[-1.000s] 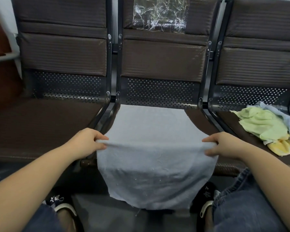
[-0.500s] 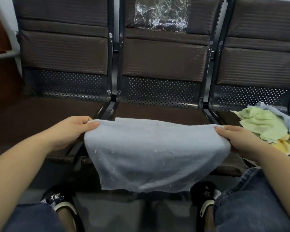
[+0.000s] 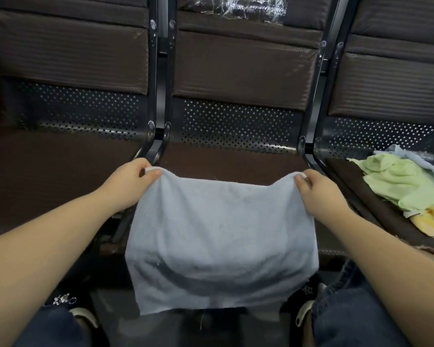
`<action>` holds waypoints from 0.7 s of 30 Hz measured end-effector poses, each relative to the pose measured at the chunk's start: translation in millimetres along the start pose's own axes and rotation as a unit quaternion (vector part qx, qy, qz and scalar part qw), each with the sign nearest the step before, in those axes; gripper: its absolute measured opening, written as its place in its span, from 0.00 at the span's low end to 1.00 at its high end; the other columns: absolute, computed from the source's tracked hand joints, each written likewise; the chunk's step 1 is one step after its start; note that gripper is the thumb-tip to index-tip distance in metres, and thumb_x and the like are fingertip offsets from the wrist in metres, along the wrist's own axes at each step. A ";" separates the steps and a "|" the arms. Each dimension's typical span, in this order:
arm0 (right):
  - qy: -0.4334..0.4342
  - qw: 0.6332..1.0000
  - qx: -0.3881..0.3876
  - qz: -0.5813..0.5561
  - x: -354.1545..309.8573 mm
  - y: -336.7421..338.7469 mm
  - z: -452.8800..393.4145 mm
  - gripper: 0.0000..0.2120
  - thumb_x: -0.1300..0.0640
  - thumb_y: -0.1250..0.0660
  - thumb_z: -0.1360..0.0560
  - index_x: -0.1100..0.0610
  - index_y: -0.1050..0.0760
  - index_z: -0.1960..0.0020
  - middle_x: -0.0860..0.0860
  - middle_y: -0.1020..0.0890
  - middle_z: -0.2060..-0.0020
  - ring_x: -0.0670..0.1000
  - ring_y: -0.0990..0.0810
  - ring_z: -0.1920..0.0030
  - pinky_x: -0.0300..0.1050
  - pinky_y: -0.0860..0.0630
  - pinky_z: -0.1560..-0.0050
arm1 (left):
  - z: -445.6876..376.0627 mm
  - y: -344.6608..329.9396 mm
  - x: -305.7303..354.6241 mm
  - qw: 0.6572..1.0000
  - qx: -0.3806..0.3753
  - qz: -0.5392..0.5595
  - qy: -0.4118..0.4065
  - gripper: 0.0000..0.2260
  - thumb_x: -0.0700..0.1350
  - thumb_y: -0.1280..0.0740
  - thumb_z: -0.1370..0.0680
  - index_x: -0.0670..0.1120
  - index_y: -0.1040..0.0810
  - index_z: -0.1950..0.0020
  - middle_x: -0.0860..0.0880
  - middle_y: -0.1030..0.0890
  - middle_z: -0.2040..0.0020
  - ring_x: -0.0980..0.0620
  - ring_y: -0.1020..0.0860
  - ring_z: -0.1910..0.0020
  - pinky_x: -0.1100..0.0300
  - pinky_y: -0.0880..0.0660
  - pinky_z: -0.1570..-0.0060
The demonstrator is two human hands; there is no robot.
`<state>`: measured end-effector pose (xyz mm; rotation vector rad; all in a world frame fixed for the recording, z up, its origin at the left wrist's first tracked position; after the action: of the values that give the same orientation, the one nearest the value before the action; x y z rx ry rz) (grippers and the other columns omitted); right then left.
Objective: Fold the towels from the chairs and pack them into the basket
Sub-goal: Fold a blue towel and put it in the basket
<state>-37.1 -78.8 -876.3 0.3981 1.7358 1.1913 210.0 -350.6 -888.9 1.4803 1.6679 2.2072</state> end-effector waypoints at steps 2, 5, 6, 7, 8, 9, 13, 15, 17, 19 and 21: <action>0.006 0.999 -0.025 0.020 -3.4 -19.7 -9.0 0.12 0.52 0.47 0.18 0.59 0.30 0.51 0.55 0.25 0.59 0.55 0.27 0.58 0.47 0.35 0.60 | -12.8 -14.4 -0.8 1.000 -0.013 -0.018 0.002 0.12 0.49 0.41 0.19 0.45 0.30 0.59 0.48 0.26 0.62 0.51 0.29 0.63 0.58 0.38 0.68; 0.002 0.995 -0.078 0.068 -4.0 -47.0 -19.8 0.14 0.52 0.48 0.17 0.60 0.29 0.47 0.59 0.22 0.51 0.60 0.24 0.50 0.50 0.30 0.54 | -30.9 -39.5 -9.5 0.997 -0.055 -0.043 0.031 0.12 0.50 0.43 0.18 0.46 0.32 0.58 0.47 0.27 0.59 0.51 0.29 0.61 0.58 0.38 0.67; -0.006 0.993 -0.089 0.077 -3.4 -53.2 -23.1 0.15 0.52 0.49 0.17 0.60 0.29 0.42 0.59 0.22 0.47 0.61 0.25 0.46 0.51 0.29 0.50 | -35.9 -47.6 -11.7 0.996 -0.067 -0.049 0.038 0.12 0.50 0.44 0.17 0.47 0.34 0.59 0.48 0.27 0.60 0.51 0.29 0.61 0.57 0.38 0.66; -0.014 0.991 -0.100 0.085 -2.7 -58.6 -26.0 0.16 0.52 0.49 0.17 0.61 0.30 0.39 0.60 0.23 0.44 0.61 0.25 0.45 0.51 0.29 0.49 | -40.3 -55.3 -13.2 0.994 -0.078 -0.059 0.042 0.12 0.50 0.45 0.17 0.48 0.35 0.60 0.48 0.28 0.60 0.50 0.30 0.61 0.55 0.38 0.65; -0.018 0.989 -0.112 0.090 -1.9 -64.3 -28.9 0.16 0.51 0.49 0.17 0.61 0.31 0.38 0.59 0.23 0.44 0.61 0.25 0.45 0.51 0.29 0.50 | -43.0 -62.4 -12.8 0.993 -0.086 -0.074 0.042 0.12 0.50 0.45 0.17 0.47 0.36 0.60 0.48 0.29 0.61 0.49 0.30 0.60 0.55 0.38 0.64; -0.016 0.988 -0.122 0.093 -1.9 -69.6 -30.6 0.15 0.52 0.50 0.17 0.60 0.31 0.40 0.59 0.23 0.45 0.60 0.25 0.48 0.50 0.30 0.52 | -43.5 -67.2 -11.3 0.991 -0.090 -0.094 0.040 0.12 0.49 0.45 0.17 0.46 0.36 0.58 0.48 0.30 0.60 0.47 0.29 0.58 0.54 0.37 0.62; -0.030 0.985 -0.142 0.094 -1.3 -80.1 -39.1 0.14 0.52 0.50 0.17 0.59 0.31 0.42 0.60 0.22 0.47 0.58 0.26 0.52 0.47 0.32 0.57 | -43.8 -80.7 -1.2 0.989 -0.081 -0.122 0.011 0.10 0.49 0.48 0.17 0.45 0.35 0.53 0.45 0.27 0.56 0.42 0.28 0.53 0.52 0.33 0.57; -0.037 0.984 -0.152 0.084 -4.1 -80.5 -39.5 0.17 0.51 0.50 0.17 0.60 0.33 0.35 0.60 0.23 0.42 0.60 0.25 0.45 0.47 0.31 0.54 | -41.1 -83.1 5.6 0.991 -0.080 -0.107 -0.012 0.10 0.49 0.49 0.17 0.44 0.36 0.52 0.44 0.26 0.57 0.42 0.27 0.57 0.52 0.34 0.60; -0.035 0.982 -0.169 0.083 -9.1 -81.4 -36.2 0.20 0.51 0.51 0.17 0.61 0.35 0.31 0.60 0.25 0.38 0.61 0.26 0.41 0.49 0.29 0.49 | -38.1 -81.6 10.2 0.992 -0.072 -0.098 -0.027 0.10 0.50 0.49 0.17 0.44 0.36 0.51 0.44 0.26 0.57 0.43 0.27 0.57 0.53 0.33 0.60; -0.030 0.979 -0.184 0.081 -13.8 -81.6 -30.2 0.20 0.51 0.51 0.17 0.62 0.35 0.31 0.60 0.26 0.37 0.60 0.26 0.39 0.49 0.30 0.44 | -33.9 -78.3 10.9 0.994 -0.063 -0.084 -0.022 0.11 0.50 0.49 0.17 0.44 0.35 0.50 0.45 0.26 0.57 0.44 0.28 0.57 0.53 0.33 0.59; -0.027 0.978 -0.190 0.075 -17.9 -78.6 -22.7 0.21 0.51 0.51 0.17 0.62 0.35 0.30 0.60 0.27 0.35 0.60 0.27 0.37 0.48 0.31 0.42 | -28.7 -71.9 9.0 0.997 -0.052 -0.061 -0.012 0.11 0.50 0.49 0.17 0.44 0.33 0.49 0.46 0.25 0.57 0.45 0.27 0.58 0.53 0.32 0.59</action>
<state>-28.9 -140.6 -932.3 0.3293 1.4075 1.5708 150.0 -336.2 -936.5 1.3378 1.5656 2.1669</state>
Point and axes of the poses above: each hand's wrist, its own z-axis away from the middle knuckle, its own y-axis out of the back of the hand, x = y × z, the point moved 8 cm from there along -z, towards the middle knuckle
